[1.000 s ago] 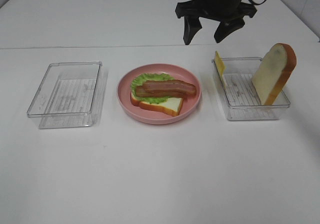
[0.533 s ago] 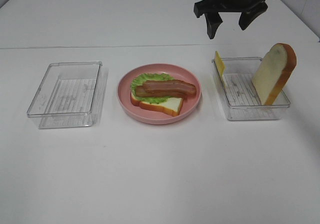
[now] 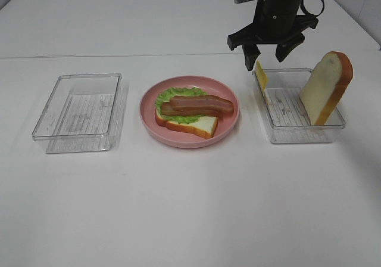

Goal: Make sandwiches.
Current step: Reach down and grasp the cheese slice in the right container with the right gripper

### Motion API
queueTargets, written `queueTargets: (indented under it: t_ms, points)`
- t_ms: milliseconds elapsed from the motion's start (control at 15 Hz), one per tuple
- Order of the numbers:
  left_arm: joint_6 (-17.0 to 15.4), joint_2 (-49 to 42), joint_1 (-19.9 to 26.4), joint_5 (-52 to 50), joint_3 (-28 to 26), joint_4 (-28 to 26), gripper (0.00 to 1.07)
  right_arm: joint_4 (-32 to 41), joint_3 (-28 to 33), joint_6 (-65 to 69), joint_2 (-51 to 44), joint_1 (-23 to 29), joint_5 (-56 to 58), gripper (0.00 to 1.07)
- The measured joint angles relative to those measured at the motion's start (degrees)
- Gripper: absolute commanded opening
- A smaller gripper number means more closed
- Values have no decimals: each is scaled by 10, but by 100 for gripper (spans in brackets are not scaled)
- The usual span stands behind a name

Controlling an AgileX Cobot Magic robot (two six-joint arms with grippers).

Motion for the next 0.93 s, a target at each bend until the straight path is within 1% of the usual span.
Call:
queueTargets:
  t_ms: [67,400,533,667,733,867,933]
  points:
    - [0,0,0,0,0,0,72,2,0,1,10,-3,-10,53]
    - [0,0,0,0,0,0,72,37,0,8,20,-25,-21,51]
    - [0,0,0,0,0,0,72,45,0,8,25,-26,-28,50]
    - [0,0,0,0,0,0,72,51,0,8,33,-26,-28,46]
    - [0,0,0,0,0,0,72,55,0,8,39,-26,-28,37]
    - [0,0,0,0,0,0,72,62,0,8,40,-26,-28,13]
    - [0,0,0,0,0,0,72,62,0,8,39,-26,-28,3]
